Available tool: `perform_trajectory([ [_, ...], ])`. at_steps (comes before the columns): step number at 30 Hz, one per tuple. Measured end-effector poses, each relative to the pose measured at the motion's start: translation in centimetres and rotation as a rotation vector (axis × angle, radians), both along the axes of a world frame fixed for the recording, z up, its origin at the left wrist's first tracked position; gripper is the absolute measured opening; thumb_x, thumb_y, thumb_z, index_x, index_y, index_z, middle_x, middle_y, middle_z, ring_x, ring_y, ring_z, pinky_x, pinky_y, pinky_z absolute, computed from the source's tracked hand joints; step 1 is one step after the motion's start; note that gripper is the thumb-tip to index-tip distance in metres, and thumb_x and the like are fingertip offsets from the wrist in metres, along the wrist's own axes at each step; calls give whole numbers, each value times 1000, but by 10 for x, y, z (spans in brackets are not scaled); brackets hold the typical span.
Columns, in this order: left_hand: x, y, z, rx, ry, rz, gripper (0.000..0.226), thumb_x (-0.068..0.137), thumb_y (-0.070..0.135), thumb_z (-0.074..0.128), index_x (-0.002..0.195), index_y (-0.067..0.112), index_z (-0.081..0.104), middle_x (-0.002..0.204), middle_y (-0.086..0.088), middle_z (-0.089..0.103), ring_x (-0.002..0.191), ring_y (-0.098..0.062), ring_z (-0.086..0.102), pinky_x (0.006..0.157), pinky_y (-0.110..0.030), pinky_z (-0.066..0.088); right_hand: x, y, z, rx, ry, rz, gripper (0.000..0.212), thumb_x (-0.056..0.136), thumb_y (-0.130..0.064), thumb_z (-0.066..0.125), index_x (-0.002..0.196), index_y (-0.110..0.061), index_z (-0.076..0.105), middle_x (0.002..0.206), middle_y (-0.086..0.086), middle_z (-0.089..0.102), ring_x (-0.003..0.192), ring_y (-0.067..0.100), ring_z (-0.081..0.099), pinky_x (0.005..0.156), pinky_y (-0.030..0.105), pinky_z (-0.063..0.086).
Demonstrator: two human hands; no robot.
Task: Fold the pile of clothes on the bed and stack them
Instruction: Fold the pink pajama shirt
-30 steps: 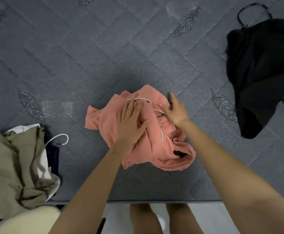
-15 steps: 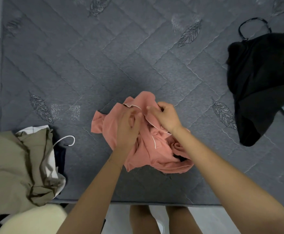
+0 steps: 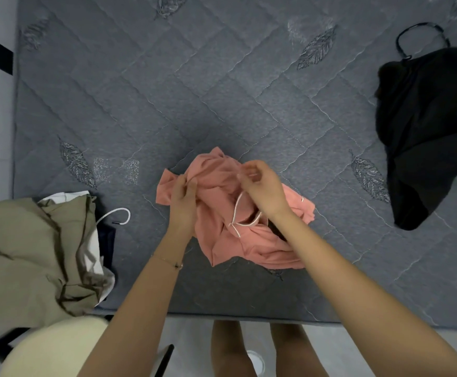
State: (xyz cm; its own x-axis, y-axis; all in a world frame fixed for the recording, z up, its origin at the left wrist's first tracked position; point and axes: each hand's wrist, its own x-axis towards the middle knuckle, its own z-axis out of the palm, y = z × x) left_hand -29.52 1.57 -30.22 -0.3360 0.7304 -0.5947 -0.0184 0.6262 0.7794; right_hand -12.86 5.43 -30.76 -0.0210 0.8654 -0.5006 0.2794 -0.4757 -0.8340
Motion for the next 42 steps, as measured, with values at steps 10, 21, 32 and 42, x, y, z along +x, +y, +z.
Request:
perform_trajectory([
  [10, -30, -11, 10, 157, -66, 231, 26, 103, 11, 41, 80, 17, 49, 81, 3, 51, 76, -5, 48, 76, -25, 41, 3, -4, -5, -150, 68, 106, 45, 86, -35, 71, 125, -19, 55, 100, -12, 60, 94, 3, 59, 83, 10, 44],
  [21, -25, 1, 14, 227, -242, 318, 23, 103, 10, 42, 85, 15, 55, 86, 1, 61, 78, -6, 57, 75, -23, 49, -2, -41, 3, -198, 293, 445, 91, 78, -26, 80, 151, -30, 26, 145, -17, 34, 131, 5, 40, 108, 20, 35],
  [32, -31, -8, 10, 136, -167, 520, 25, 104, 6, 35, 92, 14, 55, 95, -2, 59, 83, -8, 57, 81, -22, 49, 9, -59, -14, 30, -114, 777, 114, 63, -38, 88, 153, -35, 18, 157, -6, 23, 143, 11, 19, 117, 27, 19],
  [42, -26, -16, 4, 24, -248, 339, 32, 102, 13, 42, 133, 9, 49, 129, -22, 58, 119, -22, 57, 68, -19, 51, -3, -66, -32, 55, -343, 374, 13, 85, -21, 72, 90, -9, 68, 74, -3, 57, 69, 14, 50, 60, 24, 29],
])
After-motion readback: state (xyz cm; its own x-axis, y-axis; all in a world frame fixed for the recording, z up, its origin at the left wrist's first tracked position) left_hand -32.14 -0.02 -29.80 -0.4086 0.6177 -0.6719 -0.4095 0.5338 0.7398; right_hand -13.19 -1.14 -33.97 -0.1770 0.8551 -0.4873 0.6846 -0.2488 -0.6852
